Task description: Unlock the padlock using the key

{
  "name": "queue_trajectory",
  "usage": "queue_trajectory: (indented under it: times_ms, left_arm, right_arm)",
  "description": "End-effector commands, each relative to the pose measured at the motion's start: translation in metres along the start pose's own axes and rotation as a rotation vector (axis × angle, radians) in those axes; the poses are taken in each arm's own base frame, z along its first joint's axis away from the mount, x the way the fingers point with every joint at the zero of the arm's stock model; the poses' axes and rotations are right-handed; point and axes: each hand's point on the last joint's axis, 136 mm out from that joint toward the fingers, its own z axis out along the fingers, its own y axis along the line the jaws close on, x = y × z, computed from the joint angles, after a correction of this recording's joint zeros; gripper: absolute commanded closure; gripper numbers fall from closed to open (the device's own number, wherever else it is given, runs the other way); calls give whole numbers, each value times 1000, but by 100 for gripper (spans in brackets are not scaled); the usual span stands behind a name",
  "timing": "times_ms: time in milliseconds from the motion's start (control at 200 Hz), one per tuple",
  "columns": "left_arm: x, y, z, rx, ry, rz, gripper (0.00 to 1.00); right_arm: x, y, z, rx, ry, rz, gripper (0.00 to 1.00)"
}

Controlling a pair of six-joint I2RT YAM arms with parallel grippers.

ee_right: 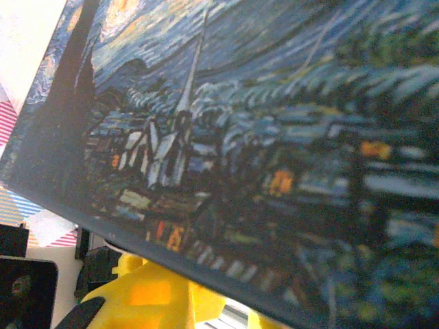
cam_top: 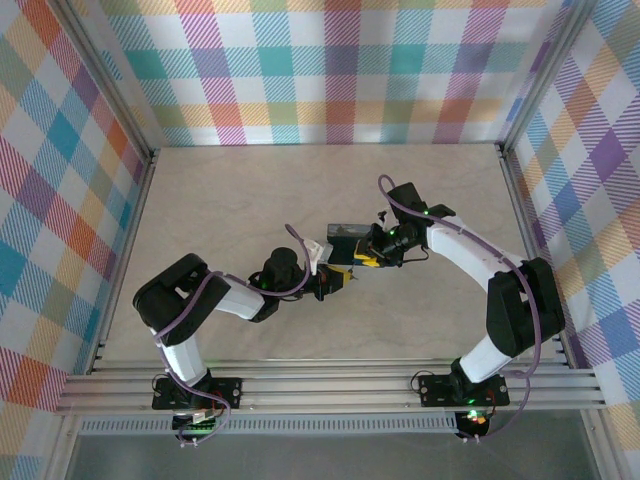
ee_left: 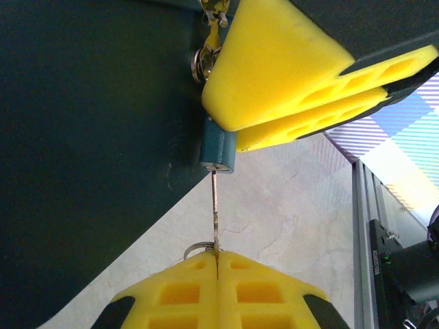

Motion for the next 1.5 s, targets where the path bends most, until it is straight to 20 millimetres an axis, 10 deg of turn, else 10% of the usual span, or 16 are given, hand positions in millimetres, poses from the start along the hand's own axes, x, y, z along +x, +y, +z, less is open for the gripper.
queue_trajectory:
  times_ms: [0,1495]
  left_arm:
    - [-11,-8,4,44,-33,18,100]
    - [-18,-10,-6,32,-86,12,100]
  right_arm:
    - [0,12,-4,-66,2,-23,100]
    - [-2,3,7,-43,20,-29,100]
